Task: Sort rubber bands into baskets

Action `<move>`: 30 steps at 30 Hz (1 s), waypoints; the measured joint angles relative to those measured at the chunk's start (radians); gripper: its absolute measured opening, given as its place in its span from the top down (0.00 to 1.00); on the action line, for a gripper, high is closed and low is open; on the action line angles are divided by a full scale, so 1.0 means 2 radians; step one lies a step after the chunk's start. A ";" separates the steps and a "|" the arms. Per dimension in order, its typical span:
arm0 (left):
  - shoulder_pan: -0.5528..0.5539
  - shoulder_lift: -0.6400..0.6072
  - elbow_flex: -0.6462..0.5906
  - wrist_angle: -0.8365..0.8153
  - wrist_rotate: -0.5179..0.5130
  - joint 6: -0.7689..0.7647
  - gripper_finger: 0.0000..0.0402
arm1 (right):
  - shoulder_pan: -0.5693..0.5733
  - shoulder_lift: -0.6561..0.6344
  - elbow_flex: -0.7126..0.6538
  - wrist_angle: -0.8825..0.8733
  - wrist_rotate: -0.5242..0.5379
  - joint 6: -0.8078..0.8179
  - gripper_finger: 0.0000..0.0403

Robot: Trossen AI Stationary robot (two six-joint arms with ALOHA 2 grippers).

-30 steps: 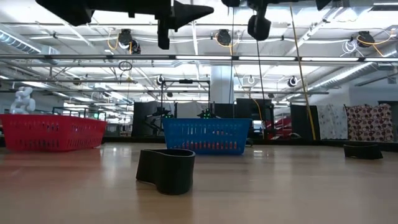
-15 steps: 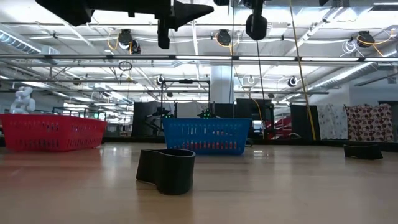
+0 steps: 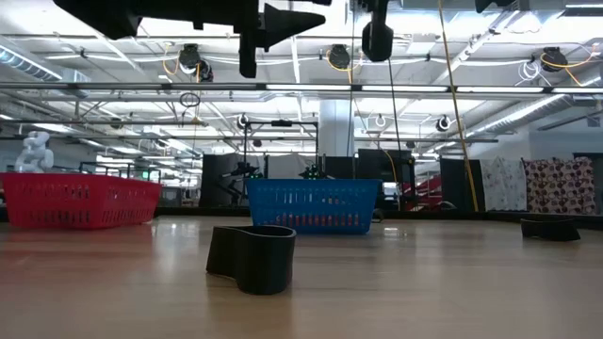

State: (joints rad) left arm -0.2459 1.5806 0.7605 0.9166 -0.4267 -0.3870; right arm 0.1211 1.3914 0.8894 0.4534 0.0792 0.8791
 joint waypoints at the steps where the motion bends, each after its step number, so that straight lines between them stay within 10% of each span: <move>1: 0.000 0.000 0.000 -0.002 0.000 0.000 0.68 | 0.000 0.000 0.000 0.000 -0.001 0.000 1.00; 9: 0.000 0.000 0.000 -0.013 0.000 0.000 0.97 | 0.000 0.000 0.000 0.002 -0.004 0.002 1.00; 22: -0.004 -0.004 -0.001 -0.031 -0.014 0.001 0.99 | -0.004 -0.001 0.001 -0.090 -0.044 -0.028 0.77; 30: -0.032 -0.070 0.000 -0.184 -0.010 0.001 1.00 | -0.003 -0.006 0.000 -0.151 -0.137 -0.030 0.57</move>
State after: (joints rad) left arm -0.3106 1.4405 0.7605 0.5481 -0.4476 -0.3858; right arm 0.1154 1.3785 0.8902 0.1516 -0.1946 0.8188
